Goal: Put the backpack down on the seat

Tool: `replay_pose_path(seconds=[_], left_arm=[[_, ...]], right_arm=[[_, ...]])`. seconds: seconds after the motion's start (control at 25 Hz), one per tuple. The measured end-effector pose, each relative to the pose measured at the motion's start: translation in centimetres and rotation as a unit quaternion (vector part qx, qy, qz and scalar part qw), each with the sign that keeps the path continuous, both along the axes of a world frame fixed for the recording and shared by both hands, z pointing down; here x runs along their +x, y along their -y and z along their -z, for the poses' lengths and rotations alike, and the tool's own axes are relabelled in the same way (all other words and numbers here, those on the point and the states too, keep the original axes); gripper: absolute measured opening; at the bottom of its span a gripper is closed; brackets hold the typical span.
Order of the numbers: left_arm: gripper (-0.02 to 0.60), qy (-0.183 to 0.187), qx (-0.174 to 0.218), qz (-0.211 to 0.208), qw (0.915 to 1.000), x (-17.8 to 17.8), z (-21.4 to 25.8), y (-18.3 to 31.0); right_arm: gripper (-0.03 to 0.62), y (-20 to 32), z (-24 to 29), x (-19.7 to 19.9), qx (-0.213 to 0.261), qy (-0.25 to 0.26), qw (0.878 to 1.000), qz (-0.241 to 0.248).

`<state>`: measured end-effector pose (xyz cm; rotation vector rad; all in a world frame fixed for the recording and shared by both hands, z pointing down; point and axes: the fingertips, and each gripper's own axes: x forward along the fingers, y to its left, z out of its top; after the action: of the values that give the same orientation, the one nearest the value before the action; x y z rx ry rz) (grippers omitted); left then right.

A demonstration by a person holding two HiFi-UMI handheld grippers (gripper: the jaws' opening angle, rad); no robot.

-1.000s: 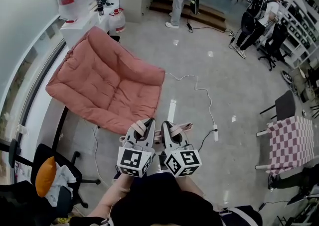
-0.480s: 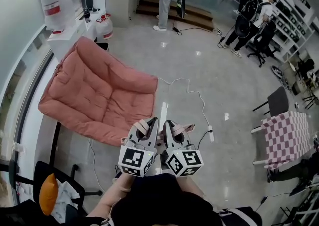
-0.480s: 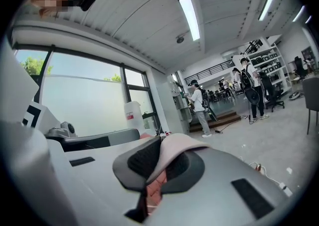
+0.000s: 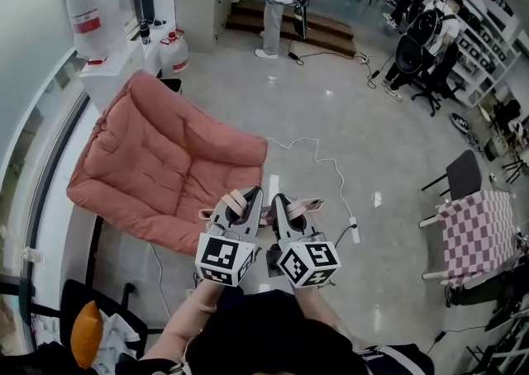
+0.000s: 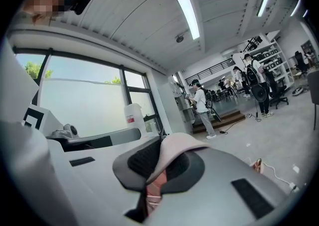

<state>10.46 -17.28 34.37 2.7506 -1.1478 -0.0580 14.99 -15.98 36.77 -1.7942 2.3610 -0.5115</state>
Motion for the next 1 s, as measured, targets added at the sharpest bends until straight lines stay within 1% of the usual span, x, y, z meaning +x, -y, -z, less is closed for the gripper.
replay_pose_path(seconds=[0.32,0.48,0.76,1.0], left_arm=[[0.015,0.012,0.006,0.019,0.9997,-3.3,-0.4,4.8],[0.015,0.015,0.007,0.027,0.9995,-4.8,-0.9,6.5],[0.015,0.004,-0.013,0.056,0.9983,-7.2,-2.3,8.5],[0.015,-0.008,-0.030,0.086,0.9958,-9.0,-3.1,9.7]], right_arm=[[0.032,5.1,-0.5,-3.4,0.000,0.002,1.000,0.030],[0.032,7.1,-1.0,-5.0,-0.004,0.009,0.999,0.045],[0.032,9.5,-2.6,-7.4,-0.017,0.003,0.997,0.080],[0.032,11.2,-3.0,-9.1,-0.026,0.023,0.992,0.118]])
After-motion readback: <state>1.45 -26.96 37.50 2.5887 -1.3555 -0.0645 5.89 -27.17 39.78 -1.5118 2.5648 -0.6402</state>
